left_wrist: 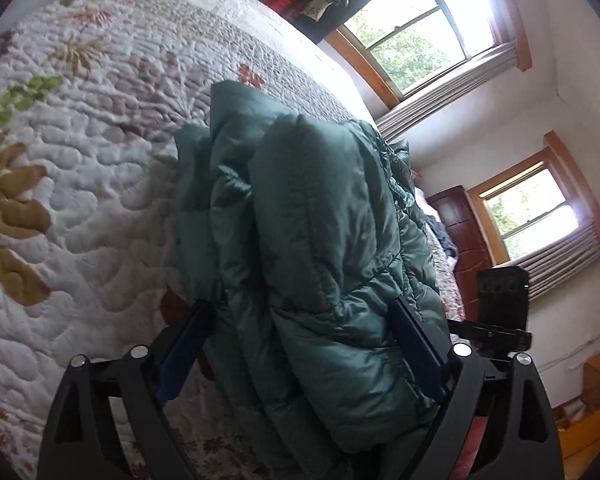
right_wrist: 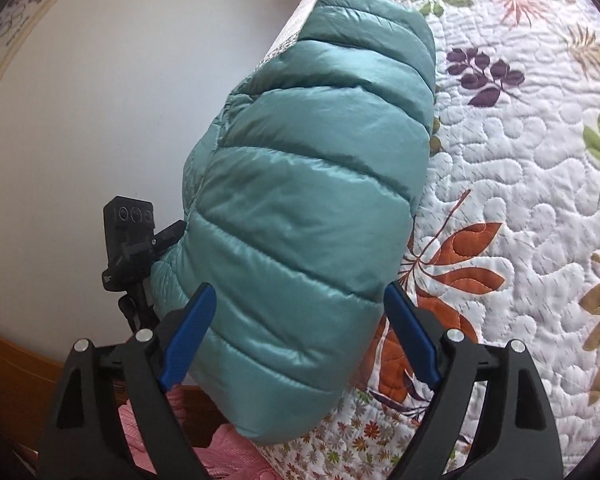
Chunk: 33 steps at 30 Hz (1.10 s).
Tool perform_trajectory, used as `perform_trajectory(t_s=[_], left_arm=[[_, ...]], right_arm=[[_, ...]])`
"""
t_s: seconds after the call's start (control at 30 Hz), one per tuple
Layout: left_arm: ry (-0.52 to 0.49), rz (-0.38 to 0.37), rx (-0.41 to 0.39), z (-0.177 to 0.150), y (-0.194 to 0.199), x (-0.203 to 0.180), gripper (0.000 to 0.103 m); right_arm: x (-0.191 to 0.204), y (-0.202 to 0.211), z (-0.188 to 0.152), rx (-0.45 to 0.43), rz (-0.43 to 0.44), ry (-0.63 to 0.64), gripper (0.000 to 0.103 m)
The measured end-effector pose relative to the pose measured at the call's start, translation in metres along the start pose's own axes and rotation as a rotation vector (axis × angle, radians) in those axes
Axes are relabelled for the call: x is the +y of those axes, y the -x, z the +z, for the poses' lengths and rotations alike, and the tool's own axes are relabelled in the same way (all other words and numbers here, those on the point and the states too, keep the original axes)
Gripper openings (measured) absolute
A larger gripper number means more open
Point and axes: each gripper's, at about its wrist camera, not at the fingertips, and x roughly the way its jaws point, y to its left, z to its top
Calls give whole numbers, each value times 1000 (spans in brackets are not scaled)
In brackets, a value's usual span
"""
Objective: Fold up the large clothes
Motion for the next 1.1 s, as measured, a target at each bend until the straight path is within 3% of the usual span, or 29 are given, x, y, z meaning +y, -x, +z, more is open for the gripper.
perform_trajectory(t_s=[0.27,0.63,0.7,0.77,0.83,0.93,1.1], left_arm=[[65,-170,39,-3,-21,21,99],[62,-182,23,-6,-38,19,100],[49,-178,6,-9,-38,17,100],[42,-177,-7,-12,-37,12,91],[59,-201,-9,-14,-38,9,74],[39,-213,-20,-14,-39,-2,60],[-34,-226,-25,-3,-53,-43,56]], right_arm=[[-20,-33,8,43,85,-65,92],[-11,-73,11,63,140,-59,95],[-4,-71,11,54,136,-43,86],[2,-67,9,42,132,-28,73],[7,-62,13,27,130,-10,57],[19,-47,10,-1,100,49,50],[34,-7,12,-72,40,99,48]])
